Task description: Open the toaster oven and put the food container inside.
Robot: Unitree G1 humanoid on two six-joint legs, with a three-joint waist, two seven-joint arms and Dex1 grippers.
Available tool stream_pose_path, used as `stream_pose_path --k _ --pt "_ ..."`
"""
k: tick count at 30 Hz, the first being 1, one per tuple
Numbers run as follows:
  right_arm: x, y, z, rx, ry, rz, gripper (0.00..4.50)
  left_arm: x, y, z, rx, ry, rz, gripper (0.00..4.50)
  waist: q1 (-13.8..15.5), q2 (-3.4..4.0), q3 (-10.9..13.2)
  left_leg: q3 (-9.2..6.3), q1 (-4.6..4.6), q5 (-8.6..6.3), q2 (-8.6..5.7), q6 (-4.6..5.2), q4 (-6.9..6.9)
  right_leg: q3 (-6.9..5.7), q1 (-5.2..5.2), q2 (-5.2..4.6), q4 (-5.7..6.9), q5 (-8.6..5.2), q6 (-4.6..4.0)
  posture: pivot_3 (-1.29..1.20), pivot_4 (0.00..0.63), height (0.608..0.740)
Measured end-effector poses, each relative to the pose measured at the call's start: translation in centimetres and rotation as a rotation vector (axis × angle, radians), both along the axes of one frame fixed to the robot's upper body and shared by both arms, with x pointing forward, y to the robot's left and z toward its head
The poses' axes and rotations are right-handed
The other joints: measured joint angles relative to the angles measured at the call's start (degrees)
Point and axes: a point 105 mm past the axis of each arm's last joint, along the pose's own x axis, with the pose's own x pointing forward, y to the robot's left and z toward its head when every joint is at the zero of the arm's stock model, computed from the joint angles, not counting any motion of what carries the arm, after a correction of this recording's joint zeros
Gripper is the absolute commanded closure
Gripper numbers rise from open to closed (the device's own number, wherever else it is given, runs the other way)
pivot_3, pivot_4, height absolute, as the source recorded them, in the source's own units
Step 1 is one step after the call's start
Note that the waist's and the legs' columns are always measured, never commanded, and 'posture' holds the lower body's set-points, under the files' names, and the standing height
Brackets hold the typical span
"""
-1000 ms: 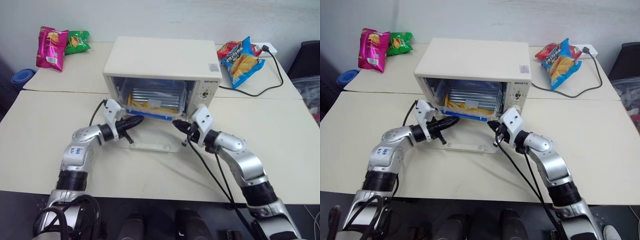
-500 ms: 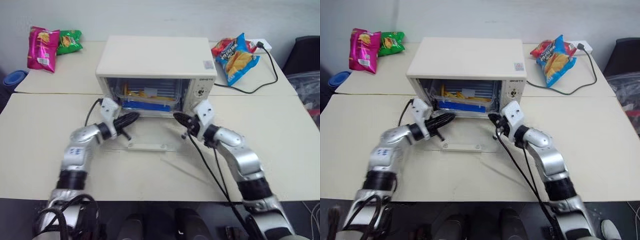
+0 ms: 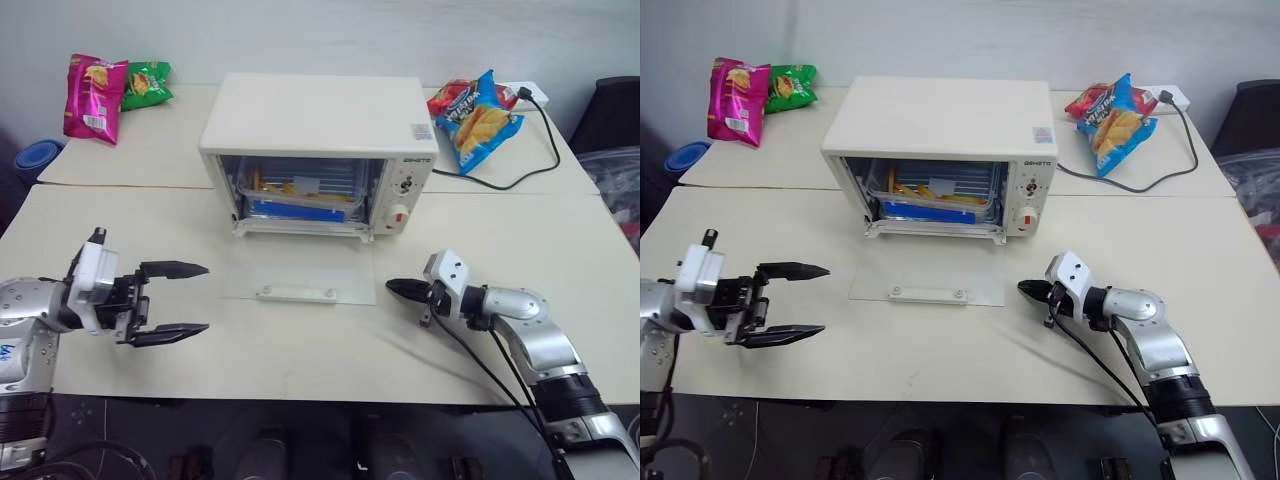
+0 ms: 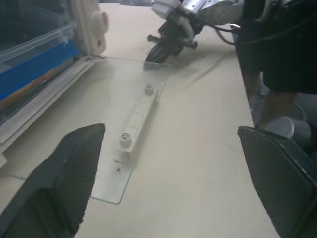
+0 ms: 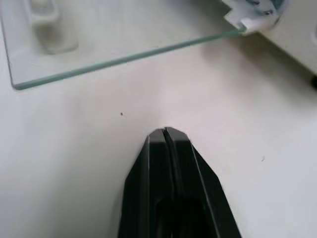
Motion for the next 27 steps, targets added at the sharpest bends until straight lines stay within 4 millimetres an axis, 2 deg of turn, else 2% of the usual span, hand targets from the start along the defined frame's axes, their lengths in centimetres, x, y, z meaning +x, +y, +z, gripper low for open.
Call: stream_pose_path --k 4,6,8,11,13,14,15,17,21,27 --pt "-1.0 3.3 0.6 0.160 -0.022 0.100 4.50 0.1 -0.2 -0.4 -0.033 0.045 0.027 0.05 -0.20 0.04 0.03 -0.03 -0.05 0.00 0.10 -0.04 -0.05 0.02 -0.10 0.08 0.15 -0.01 -0.01 0.00 0.150 0.740" --pt "-1.6 4.8 2.7 0.307 -0.077 0.155 4.50 0.8 -0.1 -0.3 -0.081 0.031 0.094 0.05 -0.11 0.08 0.05 -0.01 -0.13 0.00 0.09 -0.04 0.01 0.03 -0.18 0.06 0.34 0.00 -0.01 0.00 0.150 0.740" --pt "-1.4 5.4 5.9 0.451 -0.165 0.166 4.50 1.6 0.4 0.6 -0.152 0.004 0.193 0.05 0.06 0.08 0.05 -0.02 -0.13 0.00 0.06 -0.05 0.10 0.03 -0.18 0.03 0.33 0.00 0.00 0.00 0.150 0.740" --pt "-0.1 3.8 11.2 0.644 -0.279 0.090 4.50 1.9 1.3 0.1 -0.117 0.005 0.299 0.05 0.21 0.16 0.10 0.00 -0.08 0.00 -0.04 -0.05 0.11 0.09 -0.18 -0.06 0.29 0.00 0.00 0.00 0.150 0.740" --pt "0.2 2.2 14.0 0.719 -0.334 0.054 4.50 1.8 1.5 -0.8 -0.101 0.020 0.332 0.05 0.34 0.16 0.09 -0.10 -0.12 -0.01 0.01 -0.06 0.02 0.02 -0.18 -0.04 0.25 0.00 -0.01 0.00 0.150 0.740" --pt "0.2 1.6 14.7 0.729 -0.341 0.046 4.50 1.8 1.6 -1.1 -0.097 0.023 0.352 0.05 0.52 0.15 0.09 -0.15 -0.14 -0.01 0.01 -0.06 -0.01 -0.03 -0.18 -0.05 0.20 -0.01 -0.02 0.00 0.150 0.740" --pt "0.1 1.2 14.8 0.719 -0.334 0.044 4.33 2.0 1.7 -1.3 -0.088 0.017 0.372 0.02 0.68 0.15 0.09 -0.18 -0.17 -0.01 0.01 -0.07 -0.02 -0.06 -0.17 -0.05 0.11 -0.01 -0.02 0.00 0.150 0.740" --pt "-0.4 0.3 13.8 0.630 -0.294 0.056 3.88 2.2 1.9 -1.3 -0.067 -0.004 0.410 0.00 0.97 0.15 0.09 -0.14 -0.21 -0.03 -0.01 -0.04 -0.04 -0.04 -0.17 -0.05 -0.03 -0.01 -0.02 0.00 0.150 0.740" --pt "-3.2 -0.4 9.5 0.361 -0.199 0.170 2.61 1.5 2.6 -2.4 0.010 -0.037 0.467 0.00 1.02 0.15 0.09 0.09 -0.19 -0.10 -0.01 0.08 -0.08 0.09 -0.18 -0.04 -0.07 -0.01 -0.01 0.00 0.150 0.740" --pt "-6.7 -1.9 4.4 0.167 -0.119 0.249 0.62 -0.1 3.3 -4.0 0.056 -0.016 0.464 0.00 0.60 0.15 0.09 0.09 0.02 -0.16 0.02 0.19 0.01 0.10 0.02 -0.03 -0.03 0.00 0.00 0.00 0.150 0.740"
